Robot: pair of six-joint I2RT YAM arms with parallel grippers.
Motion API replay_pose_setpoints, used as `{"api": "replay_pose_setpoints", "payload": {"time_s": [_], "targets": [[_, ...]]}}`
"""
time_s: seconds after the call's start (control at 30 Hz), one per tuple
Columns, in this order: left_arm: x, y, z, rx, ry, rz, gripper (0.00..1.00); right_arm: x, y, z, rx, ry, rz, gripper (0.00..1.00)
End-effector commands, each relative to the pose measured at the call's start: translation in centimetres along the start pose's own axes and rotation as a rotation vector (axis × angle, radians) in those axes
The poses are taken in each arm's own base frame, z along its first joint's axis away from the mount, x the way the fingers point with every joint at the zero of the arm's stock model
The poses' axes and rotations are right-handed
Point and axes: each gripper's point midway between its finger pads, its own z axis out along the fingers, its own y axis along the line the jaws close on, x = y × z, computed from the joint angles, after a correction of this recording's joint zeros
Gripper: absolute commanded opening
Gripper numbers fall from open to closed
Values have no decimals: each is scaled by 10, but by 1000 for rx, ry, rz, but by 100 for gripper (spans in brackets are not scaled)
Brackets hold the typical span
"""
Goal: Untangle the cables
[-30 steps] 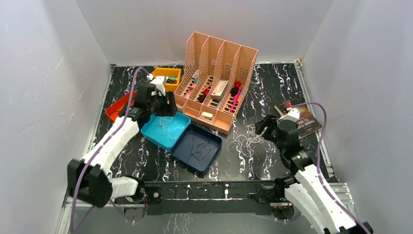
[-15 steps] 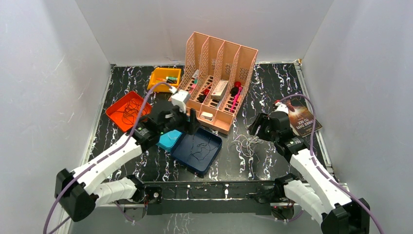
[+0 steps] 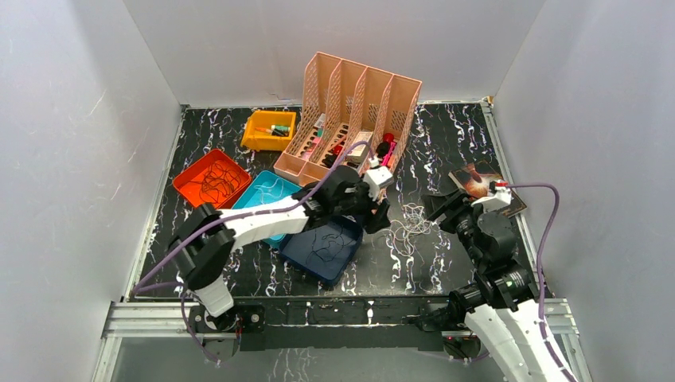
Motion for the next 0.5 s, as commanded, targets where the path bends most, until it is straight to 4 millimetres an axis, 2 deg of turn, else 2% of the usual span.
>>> {"api": "replay_pose_setpoints", "payload": {"time_s": [0.0,0.23,0.37,0.47], "targets": [[-22,-21,22,133,-21,95,65,-19,10,-8,-51,-84,-5,74],[2,-14,54,147,58,116,65,-15,11,-11,-60,-64,-6,75],[11,-11,66,148,87,122,65,-13,12,-11,-63,-54,-11,75],[18,-10,72,153,115,115,62,-13,12,-12,-64,-49,-13,75]]}}
